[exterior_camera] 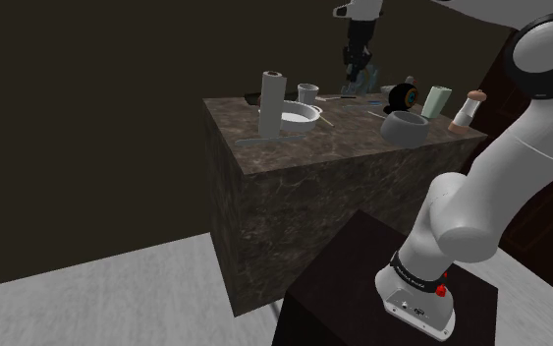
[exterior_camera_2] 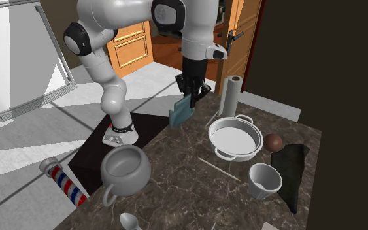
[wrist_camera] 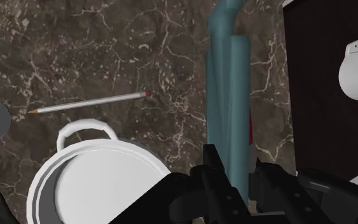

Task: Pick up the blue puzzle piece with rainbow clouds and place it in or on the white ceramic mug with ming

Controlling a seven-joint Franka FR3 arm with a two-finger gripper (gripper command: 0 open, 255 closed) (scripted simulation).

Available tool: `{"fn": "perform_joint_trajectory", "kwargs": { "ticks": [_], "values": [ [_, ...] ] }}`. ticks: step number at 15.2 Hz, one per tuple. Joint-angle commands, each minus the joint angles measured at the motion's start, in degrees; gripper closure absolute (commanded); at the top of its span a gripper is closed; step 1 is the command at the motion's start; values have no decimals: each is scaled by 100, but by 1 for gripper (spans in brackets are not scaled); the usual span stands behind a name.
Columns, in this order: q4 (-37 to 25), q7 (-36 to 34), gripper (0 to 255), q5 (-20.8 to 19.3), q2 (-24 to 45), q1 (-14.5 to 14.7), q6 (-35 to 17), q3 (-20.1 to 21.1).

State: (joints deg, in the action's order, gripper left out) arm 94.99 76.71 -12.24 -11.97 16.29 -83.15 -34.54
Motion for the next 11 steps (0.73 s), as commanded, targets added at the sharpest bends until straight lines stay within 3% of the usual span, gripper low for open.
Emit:
{"fn": "perform_joint_trajectory", "kwargs": {
  "ticks": [1,11],
  "values": [
    [-224,46,255,33,72,5,159,-13],
    [99,928,255,-539,-689,-413,294,-448]
  ]
}}
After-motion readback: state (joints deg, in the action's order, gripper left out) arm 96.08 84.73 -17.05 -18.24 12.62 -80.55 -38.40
